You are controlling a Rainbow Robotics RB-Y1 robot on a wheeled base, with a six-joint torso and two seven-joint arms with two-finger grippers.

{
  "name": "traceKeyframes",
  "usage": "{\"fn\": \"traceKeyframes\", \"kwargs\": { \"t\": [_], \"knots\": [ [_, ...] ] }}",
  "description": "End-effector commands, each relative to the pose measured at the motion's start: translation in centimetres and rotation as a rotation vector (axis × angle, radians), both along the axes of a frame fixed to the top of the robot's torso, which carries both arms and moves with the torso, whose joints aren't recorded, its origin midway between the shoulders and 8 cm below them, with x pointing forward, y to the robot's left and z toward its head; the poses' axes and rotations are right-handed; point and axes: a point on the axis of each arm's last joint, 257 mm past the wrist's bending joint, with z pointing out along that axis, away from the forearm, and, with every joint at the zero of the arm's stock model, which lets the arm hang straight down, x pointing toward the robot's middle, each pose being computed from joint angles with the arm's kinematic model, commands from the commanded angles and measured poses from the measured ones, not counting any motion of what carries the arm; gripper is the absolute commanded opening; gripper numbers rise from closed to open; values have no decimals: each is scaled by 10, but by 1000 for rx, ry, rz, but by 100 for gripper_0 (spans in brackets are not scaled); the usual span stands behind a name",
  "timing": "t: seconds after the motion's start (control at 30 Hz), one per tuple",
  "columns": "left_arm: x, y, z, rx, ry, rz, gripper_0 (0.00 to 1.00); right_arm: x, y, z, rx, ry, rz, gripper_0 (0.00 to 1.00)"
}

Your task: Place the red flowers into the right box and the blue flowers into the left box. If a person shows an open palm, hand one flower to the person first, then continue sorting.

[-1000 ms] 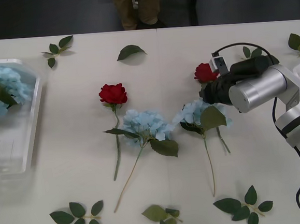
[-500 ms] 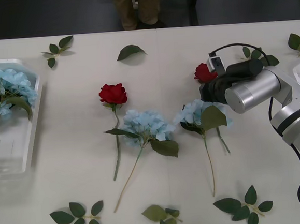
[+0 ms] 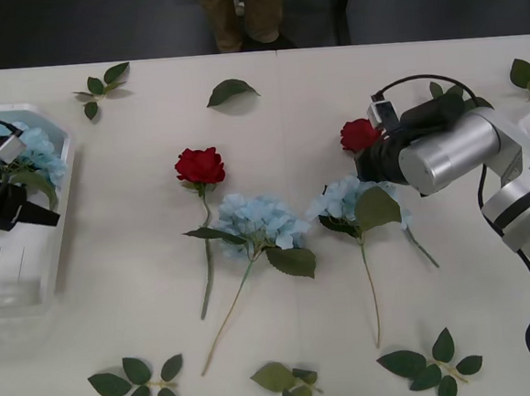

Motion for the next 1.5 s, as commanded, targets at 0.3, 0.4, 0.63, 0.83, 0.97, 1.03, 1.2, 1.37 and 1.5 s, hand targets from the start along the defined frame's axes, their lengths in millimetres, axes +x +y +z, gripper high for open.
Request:
{"fn": "traceKeyframes", "kwargs": {
  "t": [0.3, 0.4, 0.63, 0.83, 0.97, 1.03, 1.2, 1.37, 1.5],
  "knots": [
    [61, -135, 4, 81, 40, 69, 80, -35, -123, 169, -15, 17, -65, 0],
    [64, -154, -7, 145, 56, 90, 80, -53, -174, 185, -61, 59, -120, 0],
    [57, -201, -26, 238, 76, 158, 80, -87, -306, 189, -64, 183, -294, 0],
    [51, -233, -34, 259, 62, 194, 80, -101, -396, 162, -97, 191, -389, 0],
    [44, -244, -38, 277, 46, 219, 80, -110, -433, 129, -103, 186, -428, 0],
    [42, -247, -42, 296, 28, 232, 80, -107, -444, 117, -110, 157, -435, 0],
    [44, -236, -52, 380, -44, 252, 80, -100, -443, 83, -72, 132, -470, 0],
    [42, -228, -63, 412, -59, 296, 80, -92, -431, 44, -40, 108, -492, 0],
    [37, -233, -71, 400, -44, 301, 80, -90, -423, 33, -24, 96, -485, 0]
  ]
}}
